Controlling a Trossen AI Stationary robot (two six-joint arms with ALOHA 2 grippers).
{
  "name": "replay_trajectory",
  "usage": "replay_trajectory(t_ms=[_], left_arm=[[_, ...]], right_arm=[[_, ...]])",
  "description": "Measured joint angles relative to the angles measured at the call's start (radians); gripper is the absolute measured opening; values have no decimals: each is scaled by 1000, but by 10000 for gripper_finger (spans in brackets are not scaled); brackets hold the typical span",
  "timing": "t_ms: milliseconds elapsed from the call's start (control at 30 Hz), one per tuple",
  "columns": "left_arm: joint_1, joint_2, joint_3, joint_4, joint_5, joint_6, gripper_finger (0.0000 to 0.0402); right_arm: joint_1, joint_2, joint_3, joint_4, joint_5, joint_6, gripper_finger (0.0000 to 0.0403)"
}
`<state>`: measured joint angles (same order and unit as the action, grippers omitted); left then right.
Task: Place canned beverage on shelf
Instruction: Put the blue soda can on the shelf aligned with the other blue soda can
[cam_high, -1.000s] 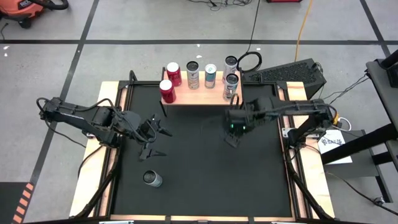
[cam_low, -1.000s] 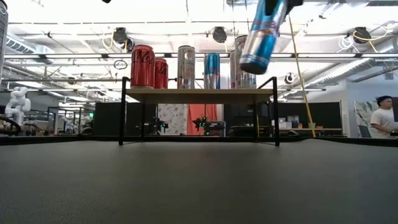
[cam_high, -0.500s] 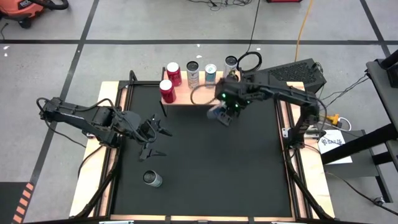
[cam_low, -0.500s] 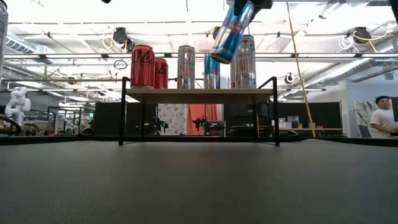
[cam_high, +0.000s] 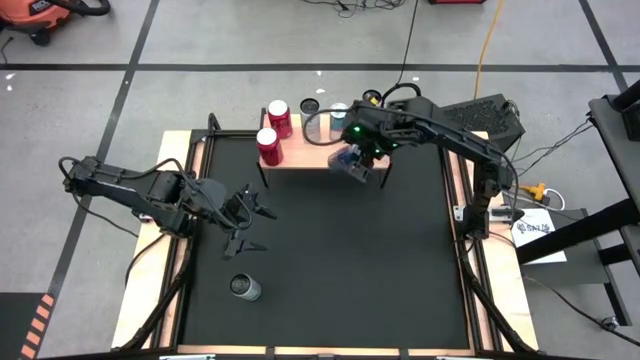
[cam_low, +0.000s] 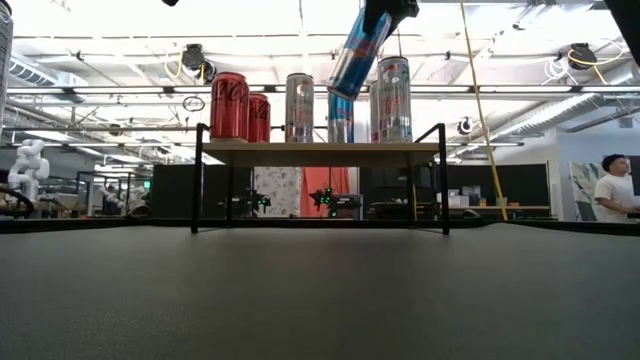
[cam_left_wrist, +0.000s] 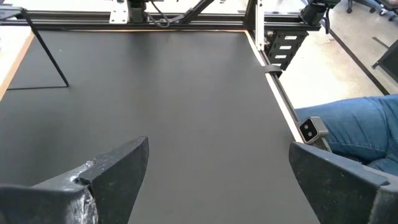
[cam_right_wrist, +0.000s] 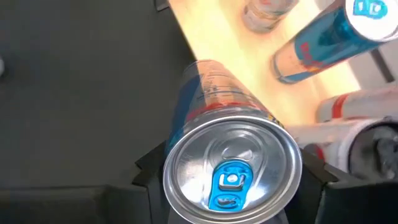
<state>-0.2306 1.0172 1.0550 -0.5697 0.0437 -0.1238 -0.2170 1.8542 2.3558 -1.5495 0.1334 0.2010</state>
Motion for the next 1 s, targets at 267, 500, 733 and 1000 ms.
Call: replay_trajectory(t_ms=[267, 500, 733, 1000], left_arm=[[0, 0, 0, 3, -25, -2, 391], [0, 0, 0, 3, -35, -27, 391], [0, 0, 0, 3, -44, -29, 391], [0, 0, 0, 4, -45, -29, 391]], right_arm=[[-21, 56, -1, 58, 25, -98, 196], [-31, 106, -1, 42, 84, -144, 196], [-54, 107, -1, 53, 104, -165, 196], [-86, 115, -2, 50, 102, -163, 196]])
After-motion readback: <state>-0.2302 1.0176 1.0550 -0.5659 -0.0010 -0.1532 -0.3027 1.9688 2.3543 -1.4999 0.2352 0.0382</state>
